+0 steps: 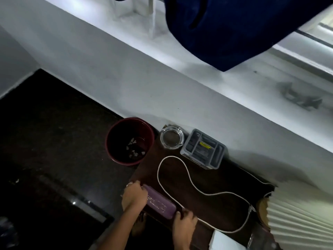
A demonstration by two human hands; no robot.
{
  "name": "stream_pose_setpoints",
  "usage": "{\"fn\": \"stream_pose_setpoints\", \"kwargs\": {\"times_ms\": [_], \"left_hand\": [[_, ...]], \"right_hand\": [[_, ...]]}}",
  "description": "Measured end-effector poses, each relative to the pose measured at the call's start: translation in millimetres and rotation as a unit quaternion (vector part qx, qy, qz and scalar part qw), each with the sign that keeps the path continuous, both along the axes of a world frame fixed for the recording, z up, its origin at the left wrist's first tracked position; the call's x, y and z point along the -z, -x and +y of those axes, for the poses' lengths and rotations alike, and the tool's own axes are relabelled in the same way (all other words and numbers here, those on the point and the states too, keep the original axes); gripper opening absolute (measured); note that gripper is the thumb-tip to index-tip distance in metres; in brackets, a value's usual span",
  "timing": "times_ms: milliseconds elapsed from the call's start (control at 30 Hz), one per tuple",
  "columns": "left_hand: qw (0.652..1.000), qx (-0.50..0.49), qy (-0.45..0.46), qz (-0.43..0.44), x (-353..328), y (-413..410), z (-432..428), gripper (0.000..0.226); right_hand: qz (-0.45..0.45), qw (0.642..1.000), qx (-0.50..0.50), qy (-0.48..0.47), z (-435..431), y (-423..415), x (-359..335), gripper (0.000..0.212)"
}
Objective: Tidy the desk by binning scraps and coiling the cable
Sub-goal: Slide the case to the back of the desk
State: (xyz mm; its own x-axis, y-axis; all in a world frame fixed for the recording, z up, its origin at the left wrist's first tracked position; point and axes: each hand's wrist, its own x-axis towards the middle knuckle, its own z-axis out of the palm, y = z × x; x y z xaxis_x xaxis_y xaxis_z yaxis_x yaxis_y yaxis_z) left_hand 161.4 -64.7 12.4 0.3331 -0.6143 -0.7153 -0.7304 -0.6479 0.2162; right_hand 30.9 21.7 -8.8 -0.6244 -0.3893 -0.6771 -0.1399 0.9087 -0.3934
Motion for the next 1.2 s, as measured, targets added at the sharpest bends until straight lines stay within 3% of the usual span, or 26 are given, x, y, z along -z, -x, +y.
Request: {"fn": "stream_pose_setpoints", "kwargs": {"times_ms": [133,267,533,867,1033,1200], "left_hand": [[0.999,0.042,0.001,-0.025,-3.3,9.4,9.8,0.034],[0.998,0.043,0.013,-0.040,-10.6,15.0,14.8,0.034],[0.993,0.059,0.107,-0.007,-40.2,88.1,18.7,0.037],[0.963,0.250,0.100,0.029,-30.1,215.0,-9.1,0.044],[0.930,0.363,0.044,0.030,-4.1,241.2,-11.3,0.075],[0.919,0.387,0.010,0.069,5.6,245.8,-7.9,0.081]], "right_hand": [[-0.117,0.993,0.008,-0.005,8.6,-9.3,-1.6,0.033],[-0.147,0.989,0.027,0.021,5.9,-9.5,-9.5,0.039],[-0.072,0.991,0.050,0.103,12.4,54.7,-39.6,0.044],[0.092,0.990,0.008,0.111,-26.4,172.4,-30.2,0.055],[0.086,0.993,0.000,0.077,-36.1,196.6,-13.9,0.059],[0.045,0.998,-0.021,0.037,-29.0,203.1,-1.7,0.058]]}}
